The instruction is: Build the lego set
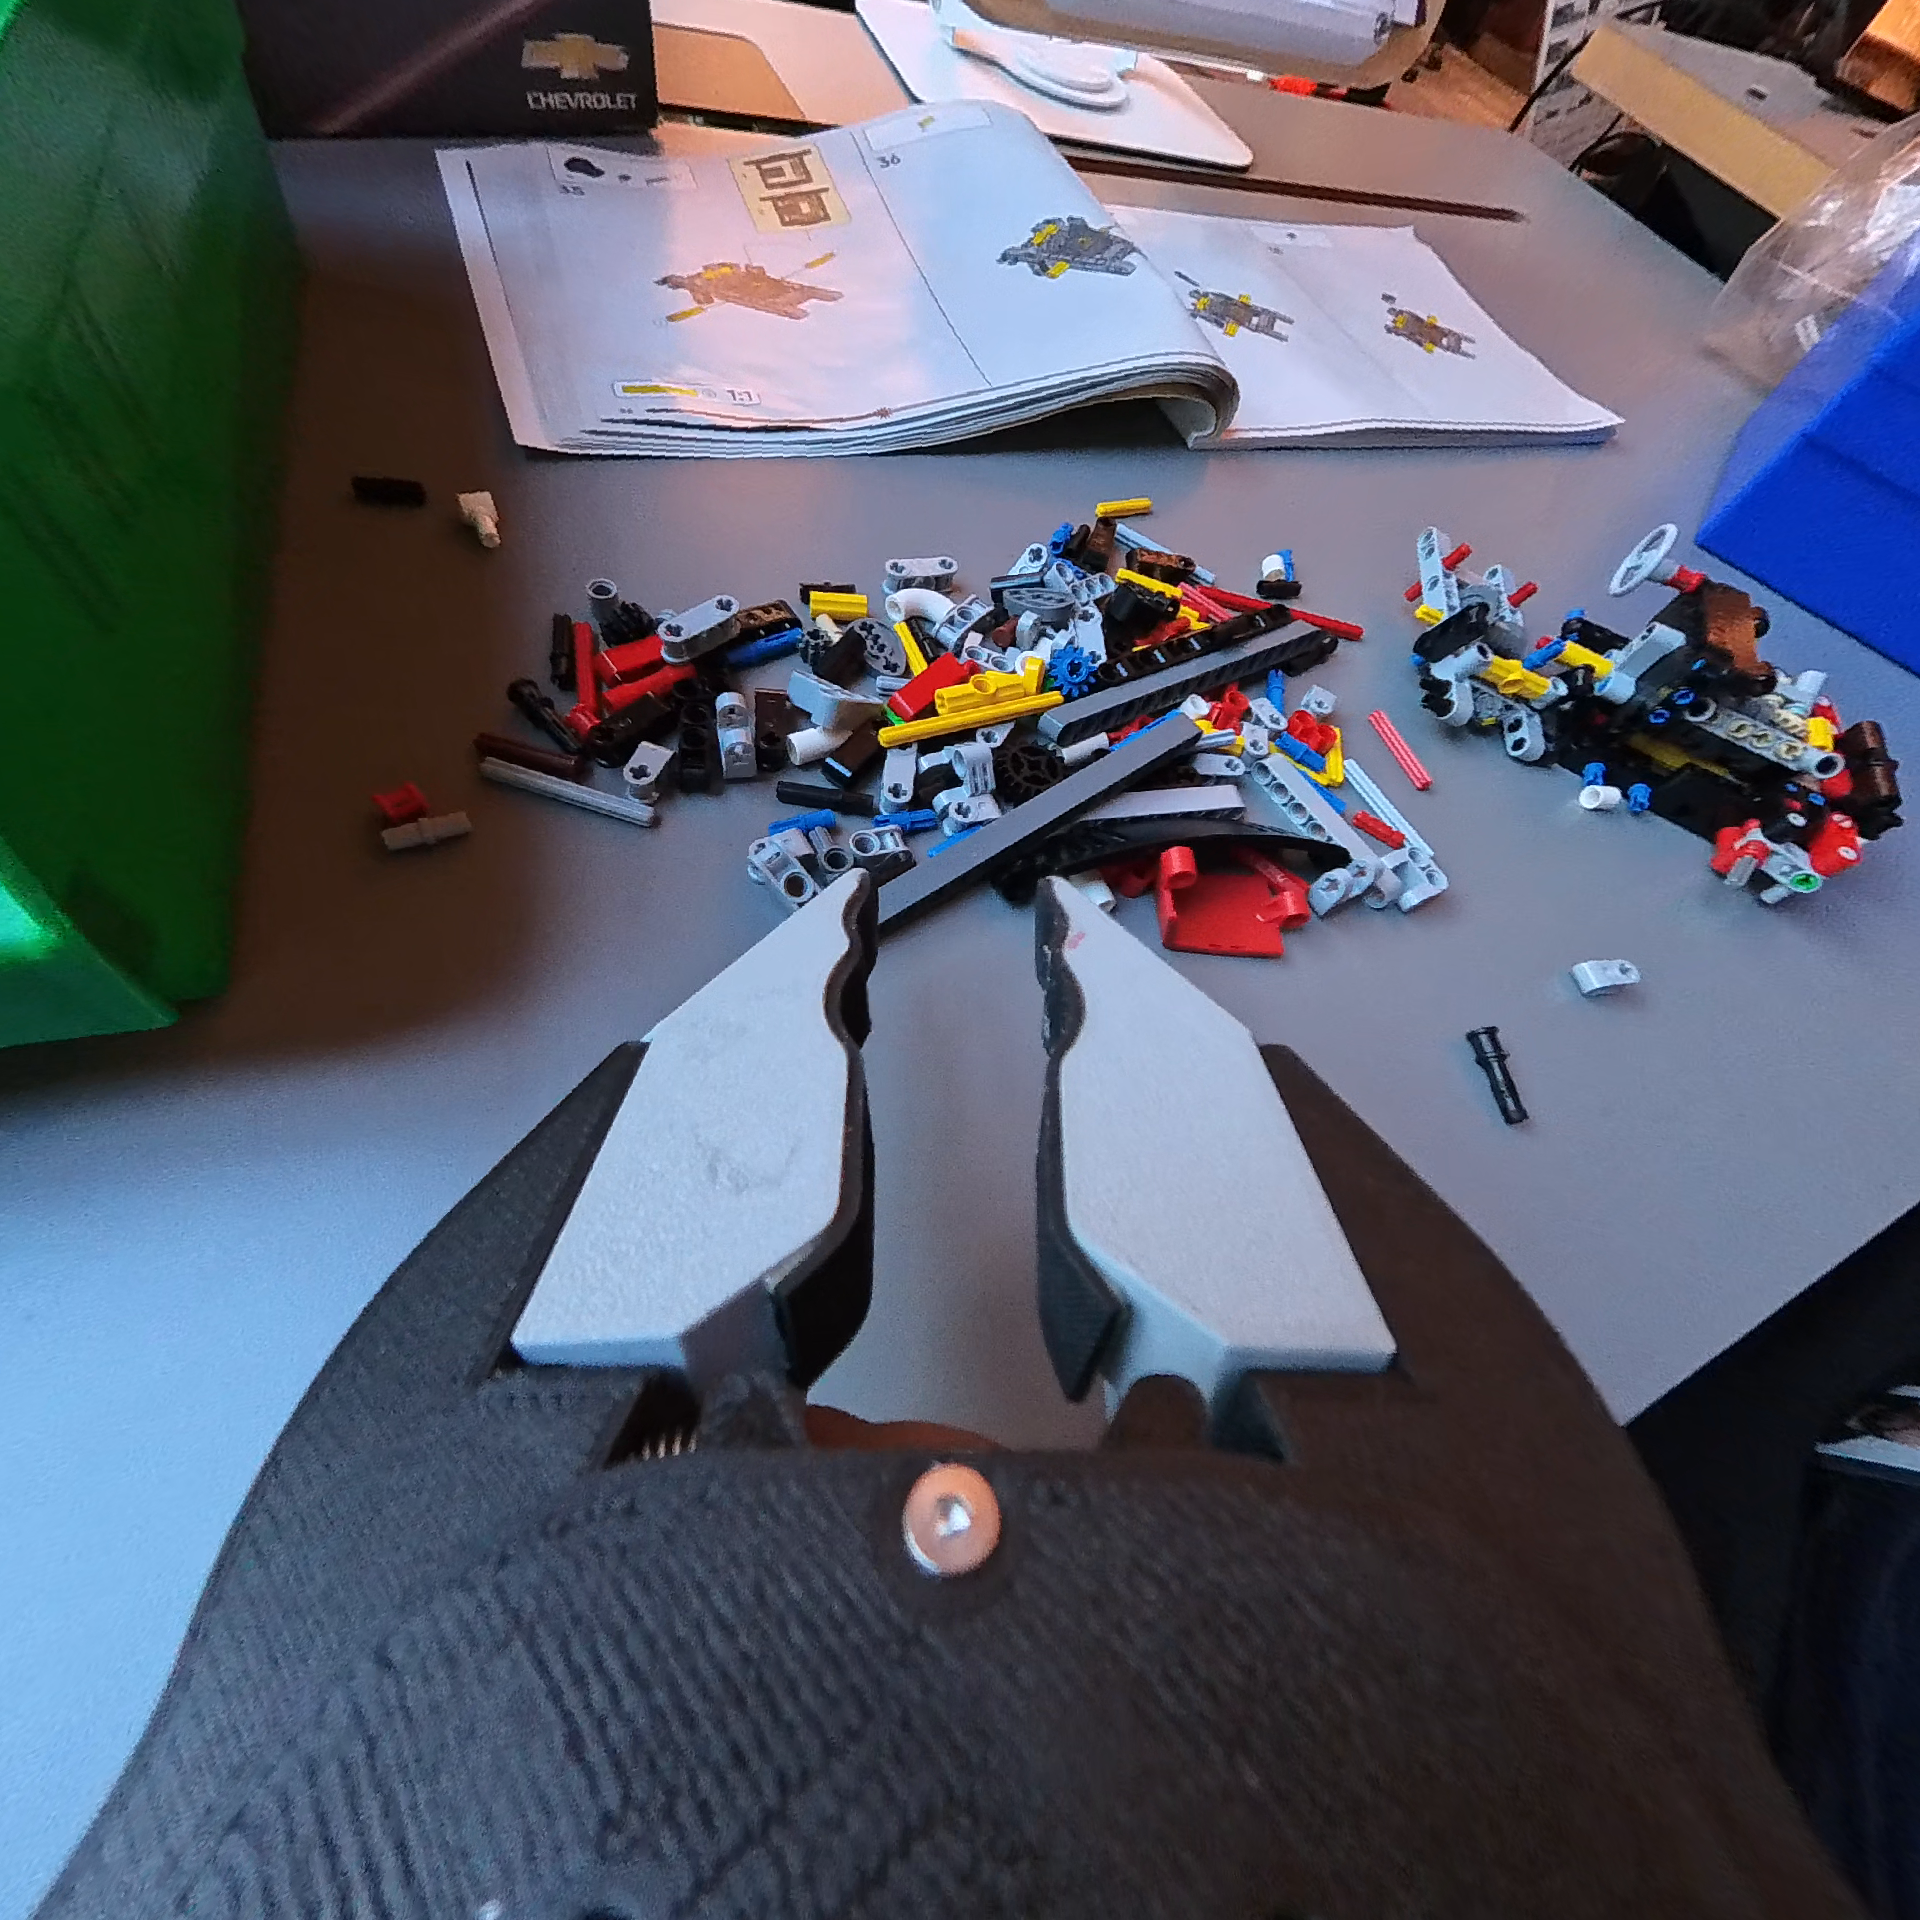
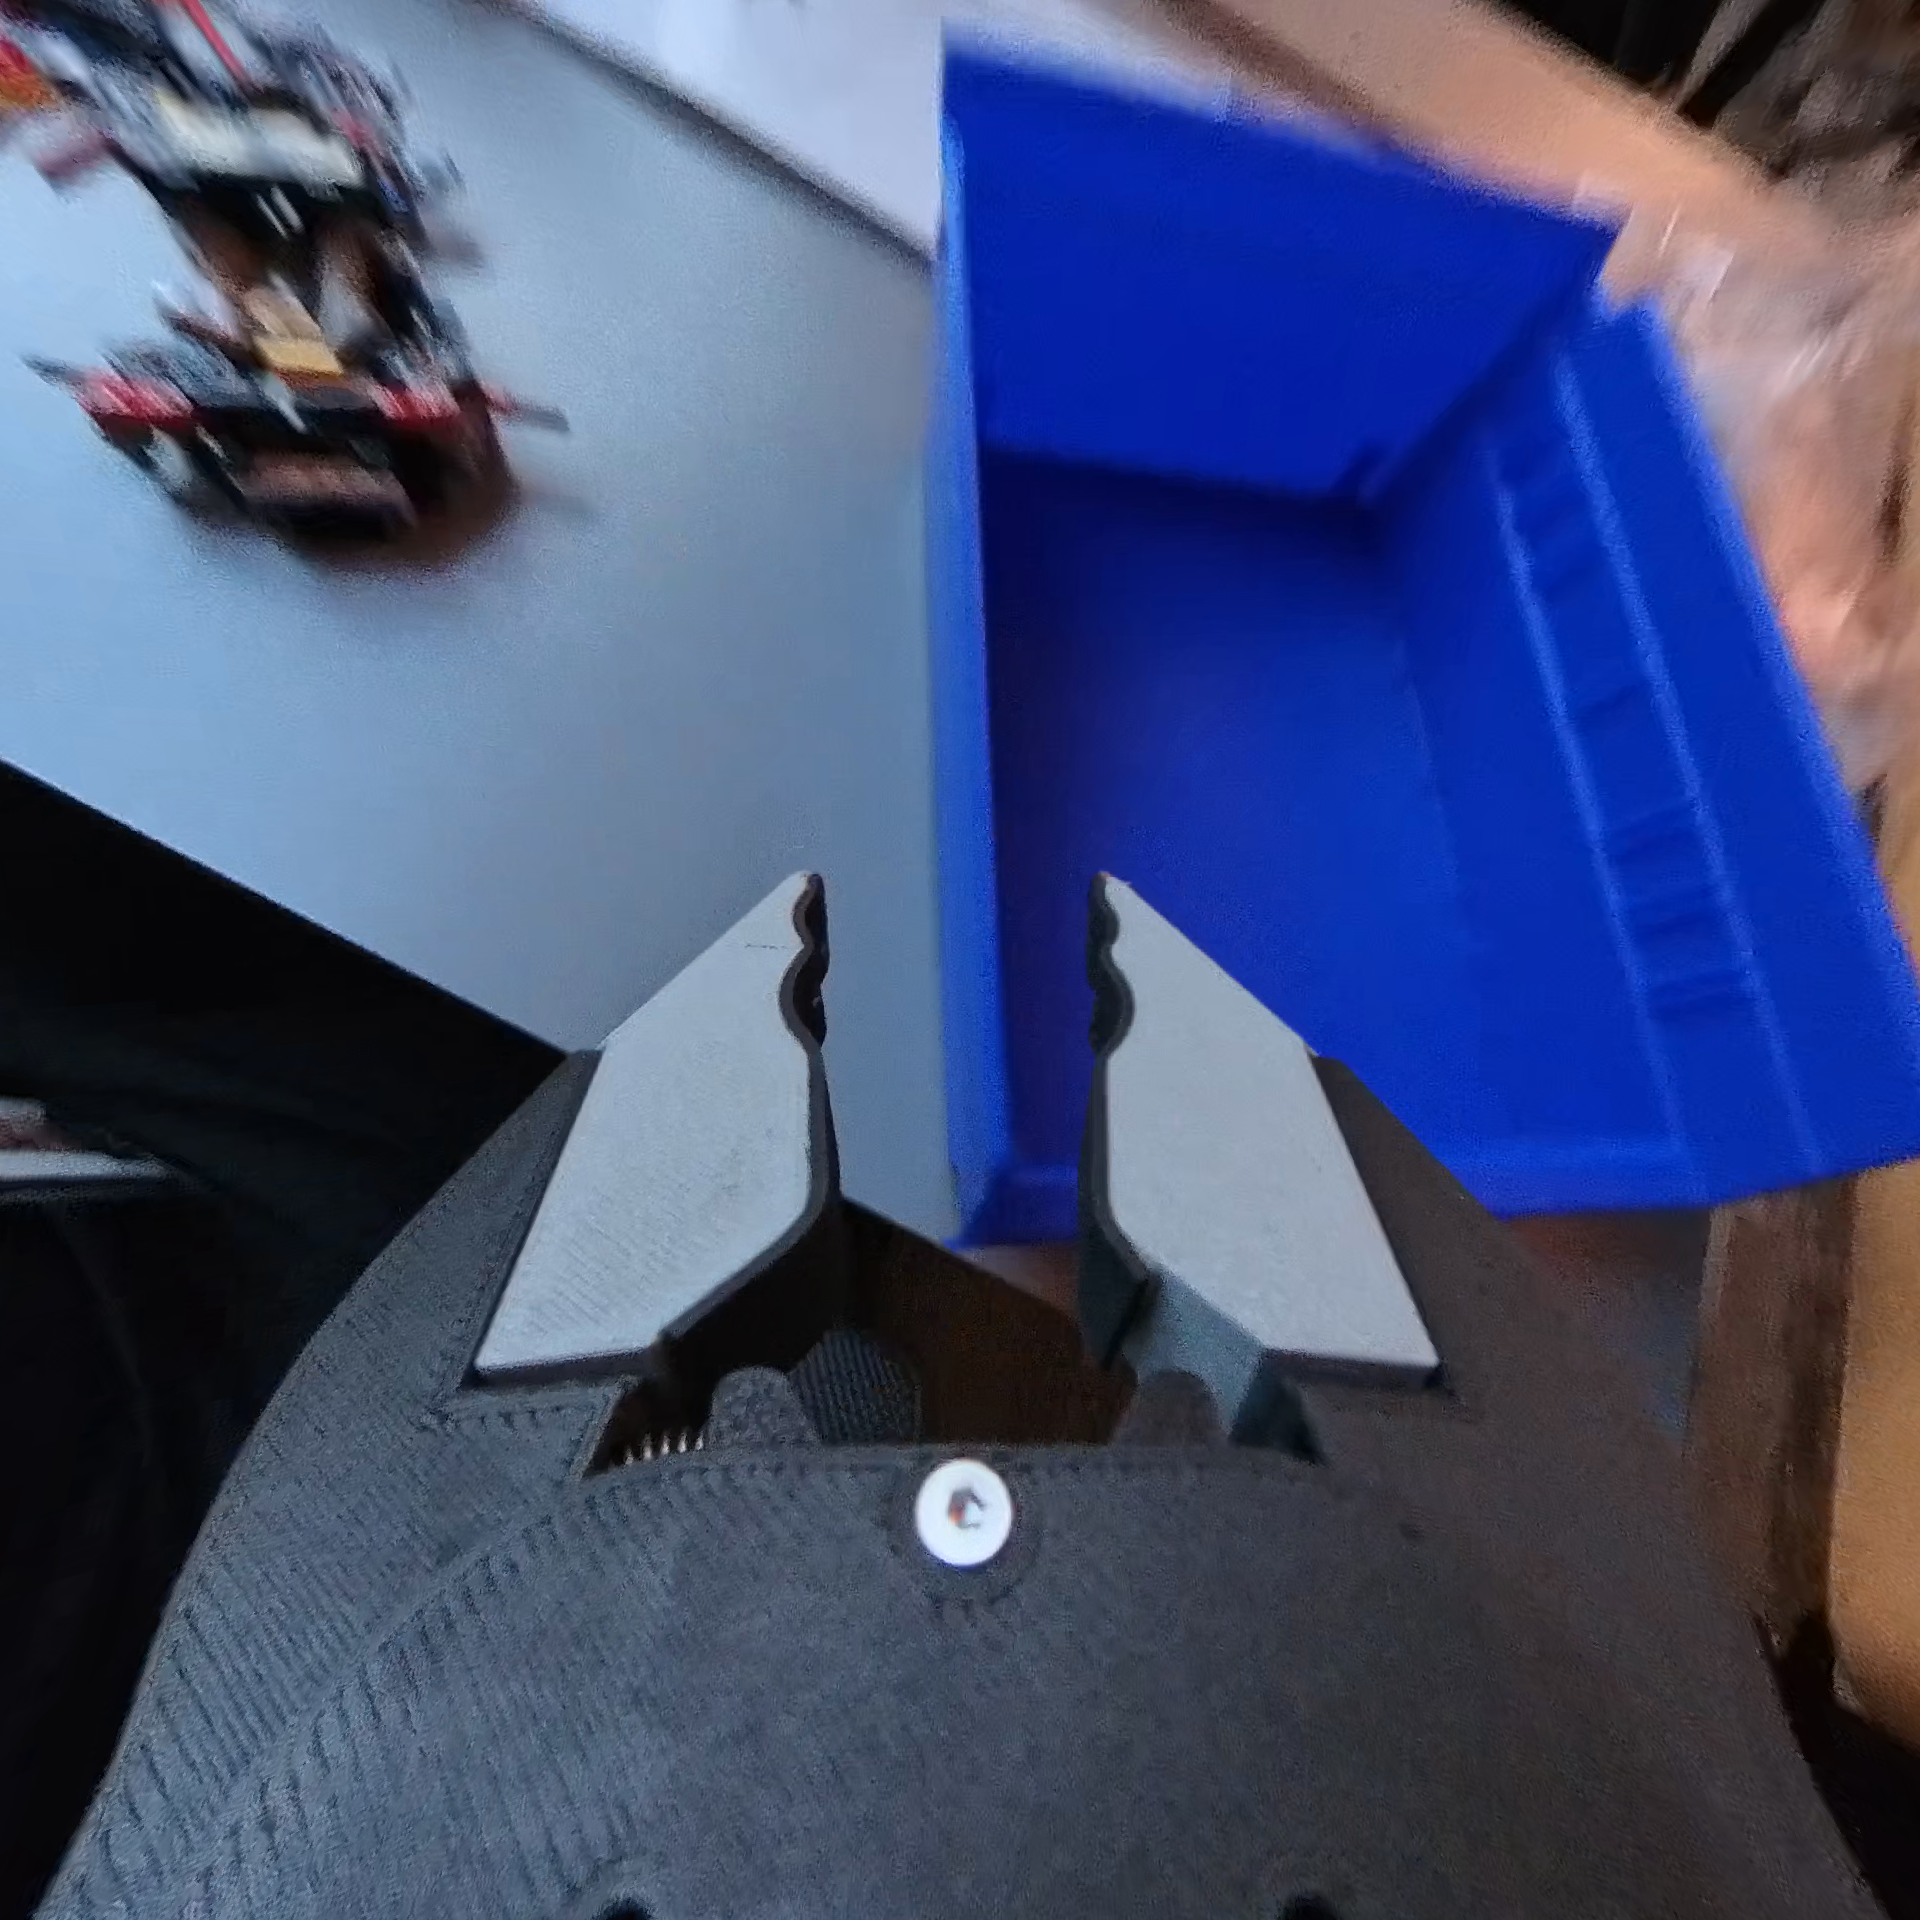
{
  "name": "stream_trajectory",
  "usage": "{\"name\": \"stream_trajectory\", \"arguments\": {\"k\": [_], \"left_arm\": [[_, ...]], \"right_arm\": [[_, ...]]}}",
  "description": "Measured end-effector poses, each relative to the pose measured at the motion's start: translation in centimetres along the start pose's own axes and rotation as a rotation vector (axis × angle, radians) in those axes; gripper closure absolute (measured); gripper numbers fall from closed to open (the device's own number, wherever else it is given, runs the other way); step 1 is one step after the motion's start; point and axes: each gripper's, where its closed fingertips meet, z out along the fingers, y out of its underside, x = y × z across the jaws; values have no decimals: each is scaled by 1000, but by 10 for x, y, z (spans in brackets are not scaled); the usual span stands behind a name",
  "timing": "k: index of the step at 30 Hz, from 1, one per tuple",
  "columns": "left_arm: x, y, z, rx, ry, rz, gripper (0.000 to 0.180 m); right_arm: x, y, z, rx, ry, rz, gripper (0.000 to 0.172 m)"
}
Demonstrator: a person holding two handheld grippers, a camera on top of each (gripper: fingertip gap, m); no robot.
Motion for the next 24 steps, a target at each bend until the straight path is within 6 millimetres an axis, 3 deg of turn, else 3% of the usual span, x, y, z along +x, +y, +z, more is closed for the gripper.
{"name": "stream_trajectory", "arguments": {"k": [2,4,5,6,13,23,24], "left_arm": [[0,1,1,-11,-14,20,153],[1,4,4,-35,-19,32,153],[1,6,5,-48,-18,32,153],[1,7,6,-58,-18,30,153],[2,8,7,-67,-5,21,153],[3,12,10,-100,-3,32,154],[3,12,10,-98,-3,31,154]], "right_arm": [[15,23,12,-70,41,17,124],[23,34,26,-94,74,8,131],[15,35,32,-89,27,26,154],[9,34,36,-86,-10,54,166],[8,34,35,-105,69,134,168],[20,-26,107,-94,136,230,168],[17,-33,108,-78,118,236,160]]}}
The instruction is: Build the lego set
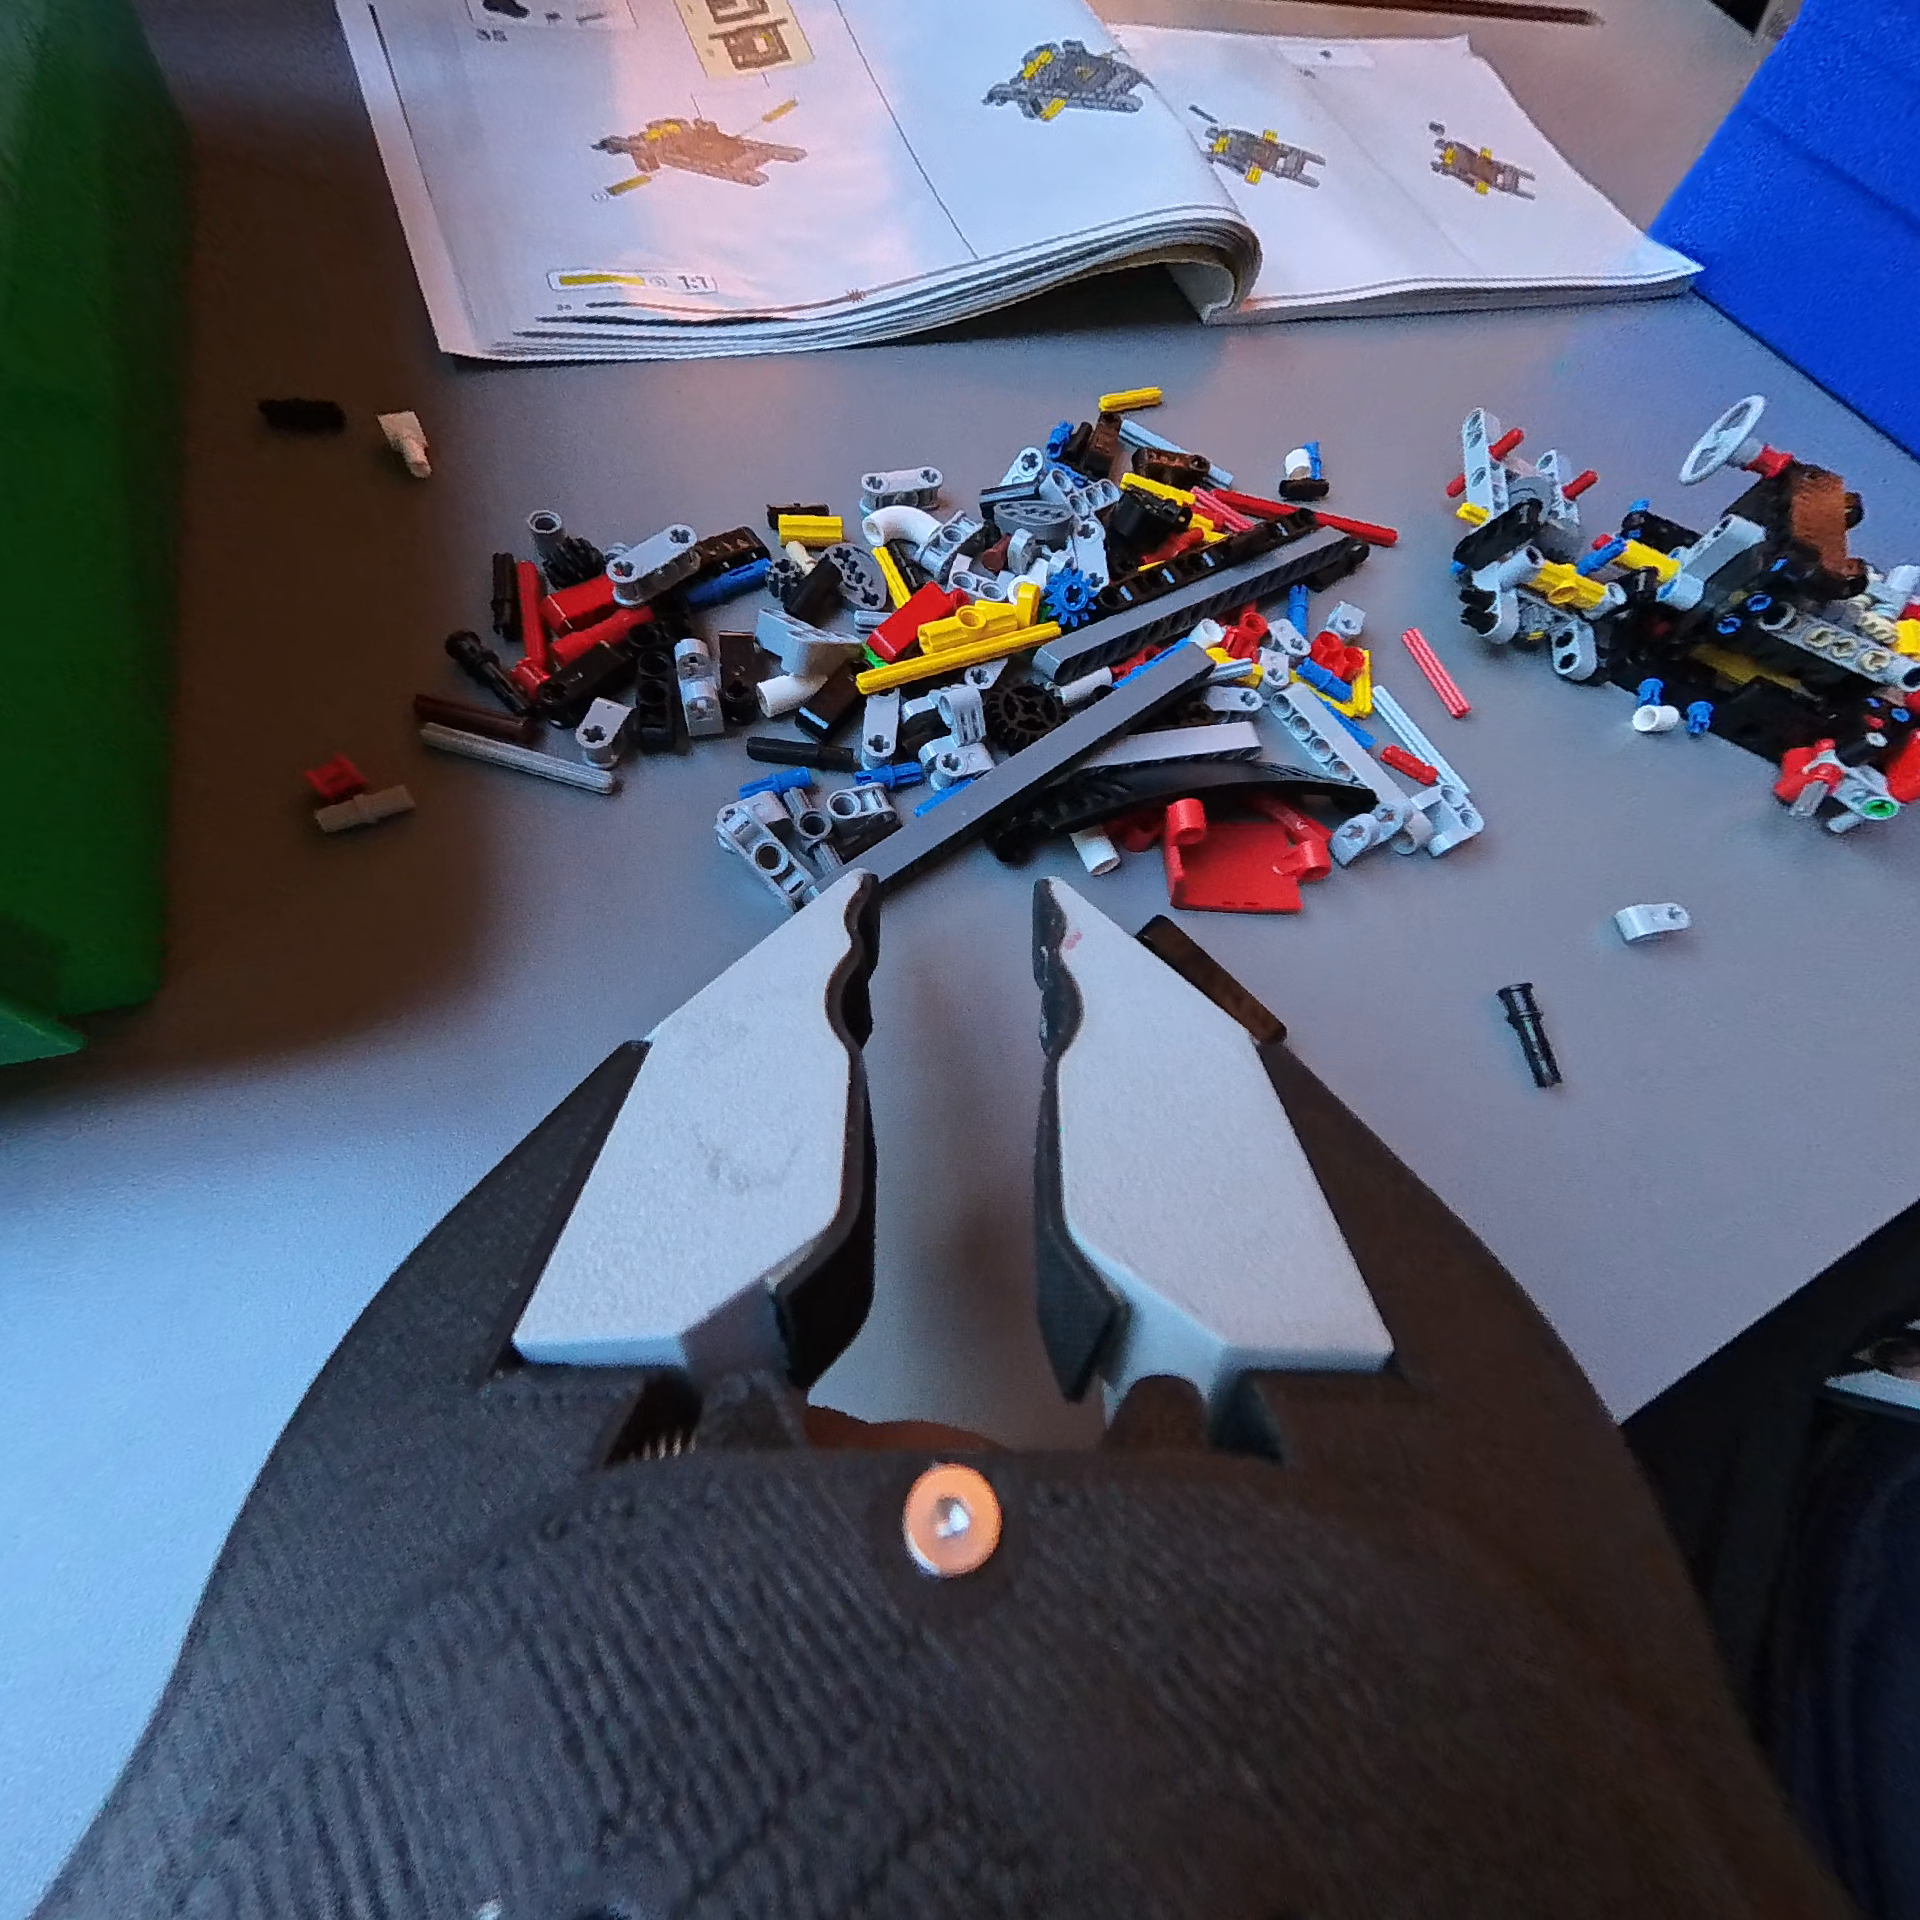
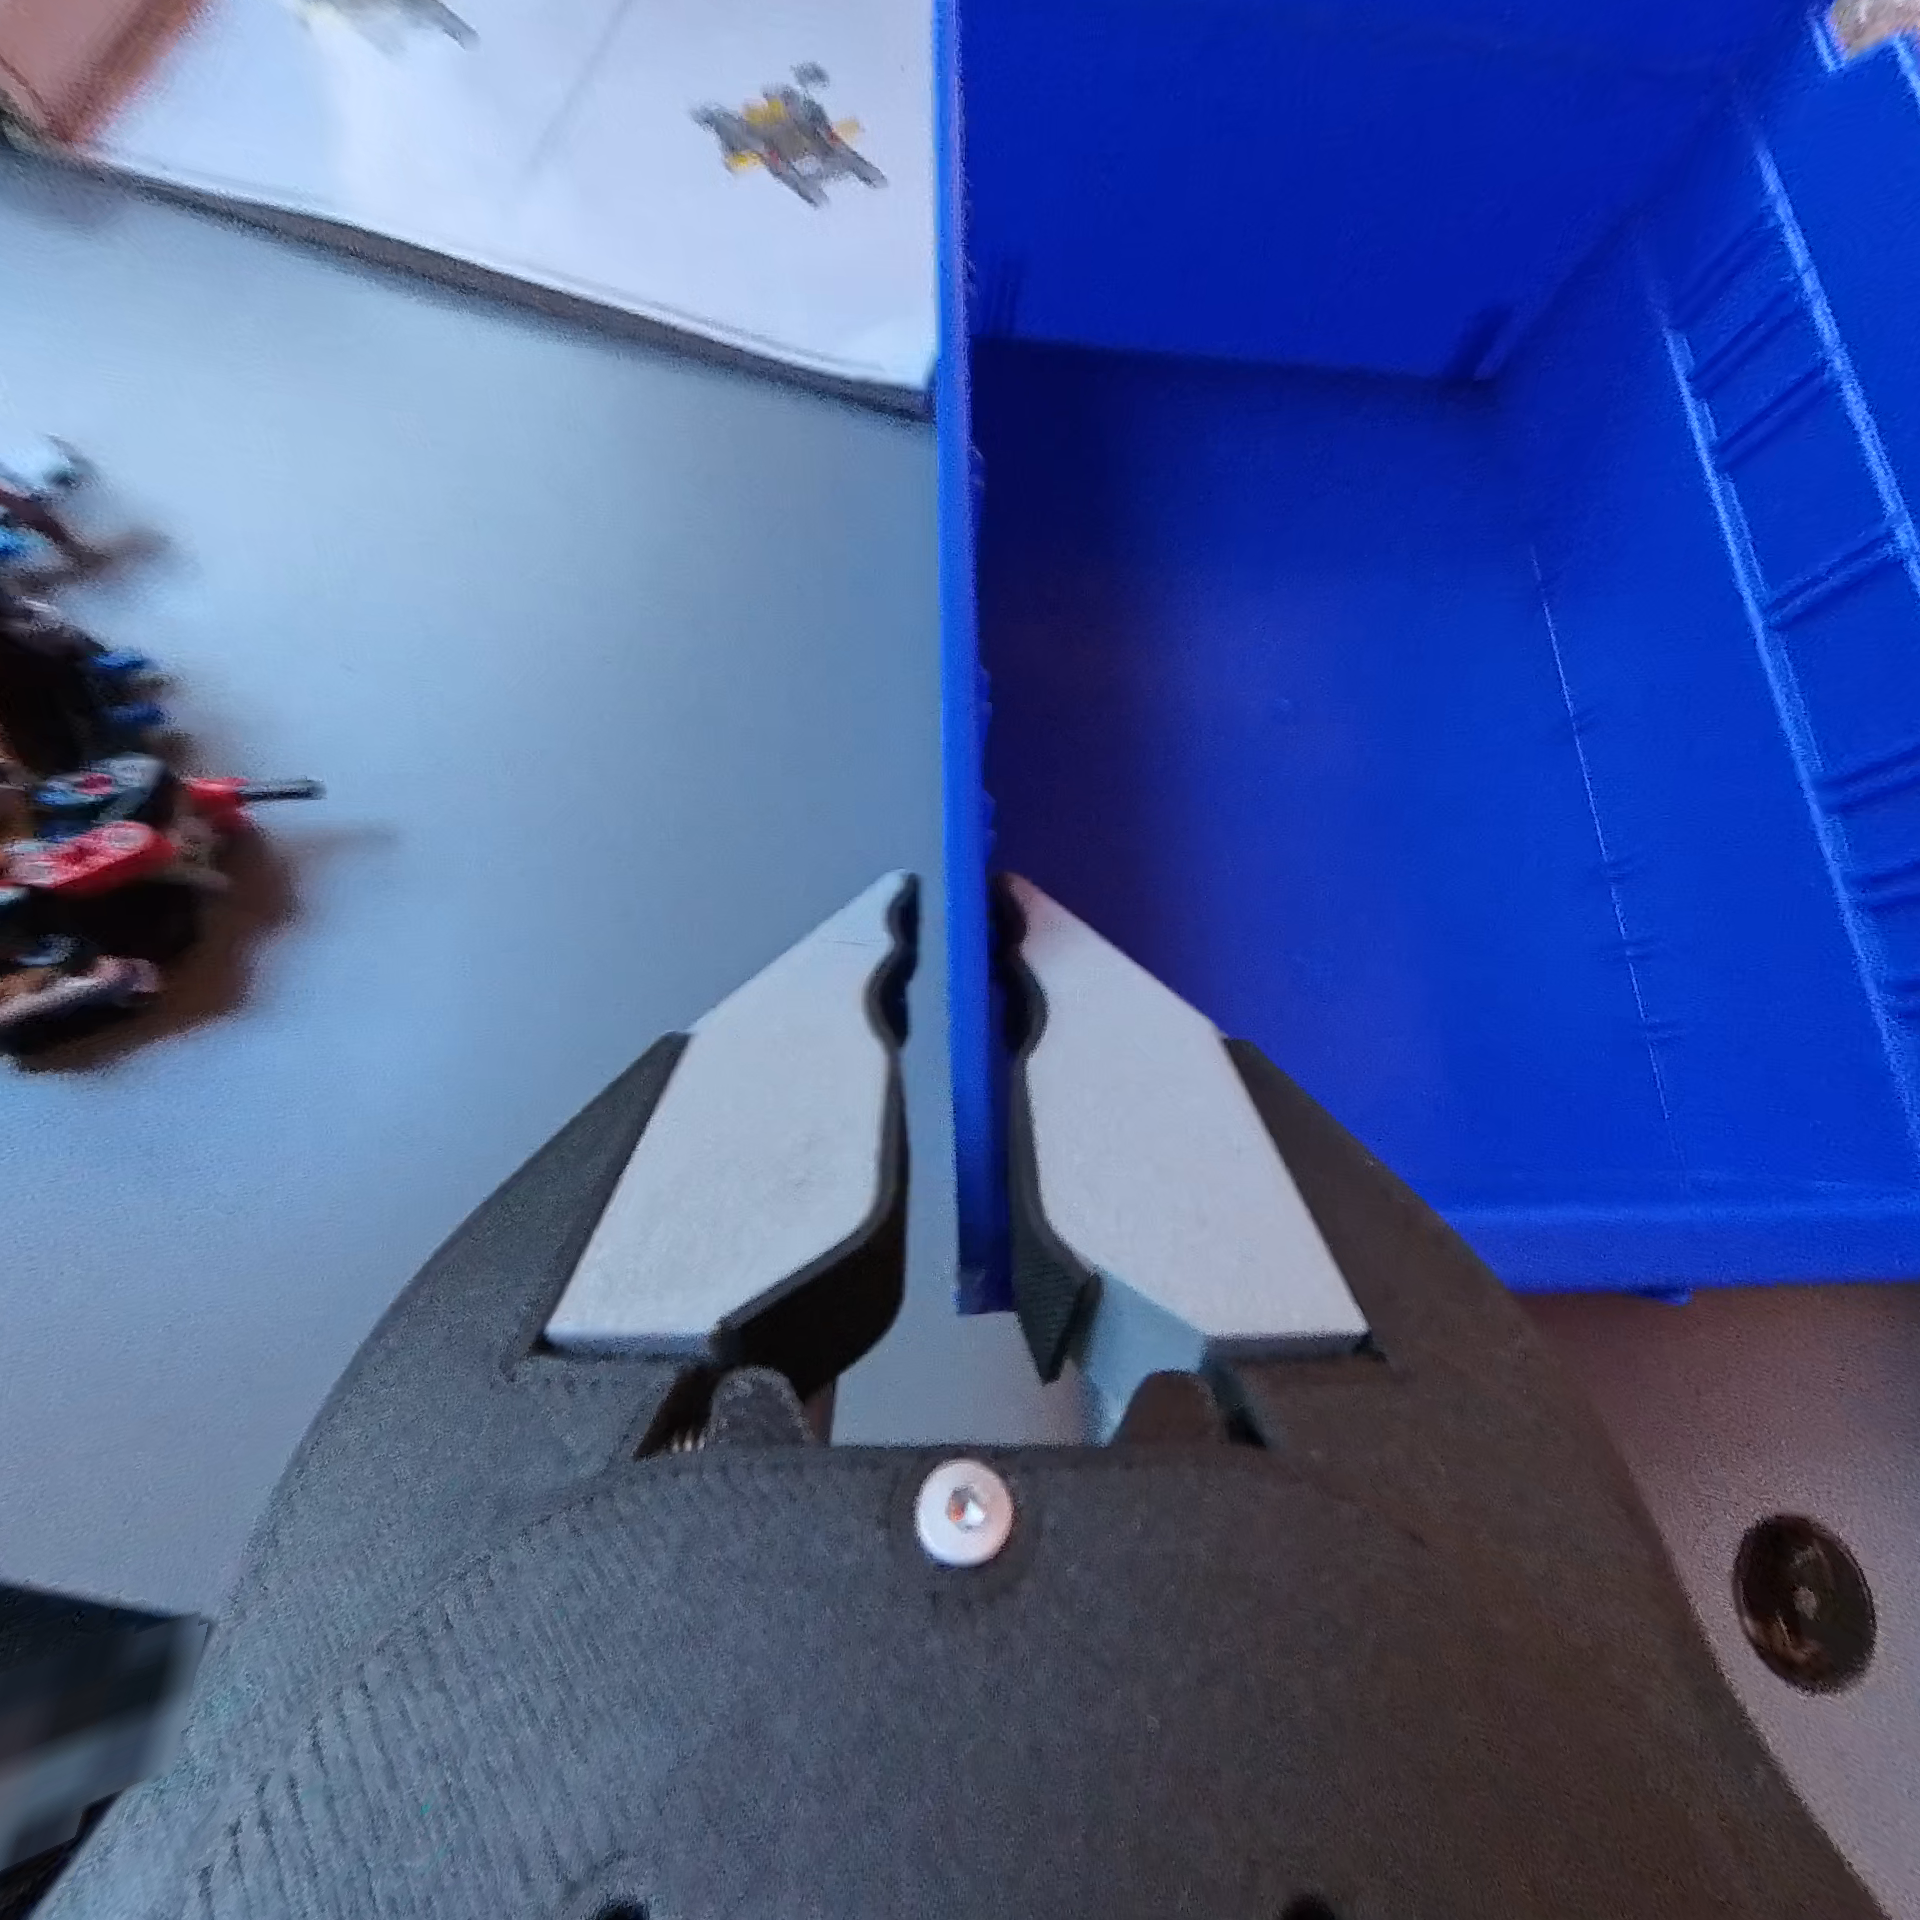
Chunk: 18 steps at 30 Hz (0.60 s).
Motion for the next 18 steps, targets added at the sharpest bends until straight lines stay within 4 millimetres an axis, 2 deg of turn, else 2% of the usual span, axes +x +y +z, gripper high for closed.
{"name": "stream_trajectory", "arguments": {"k": [1,2,4,5,7,9,10,12,15,18], "left_arm": [[0,0,0,3,-1,0,154],[0,-1,-1,8,-2,0,154],[0,-2,-1,15,-2,0,155],[0,-1,-1,12,-2,-1,154],[0,0,1,-4,-2,1,154],[0,2,2,-19,-11,11,154],[0,3,3,-25,-18,19,154],[-1,5,4,-38,-34,30,154],[-3,7,6,-61,-54,31,154],[-8,11,9,-90,-75,12,154]], "right_arm": [[-5,-7,-6,25,-22,-6,149],[-9,-15,-17,64,-39,-15,148],[-9,-32,-49,161,-78,-9,141],[-3,-41,-67,210,-96,5,135],[30,-62,-99,304,-93,51,130],[84,-84,-112,378,-55,112,123],[111,-91,-108,367,-43,142,118],[154,-96,-77,230,-62,194,99],[199,-117,-25,113,-54,215,97],[243,-133,41,-36,17,223,85]]}}
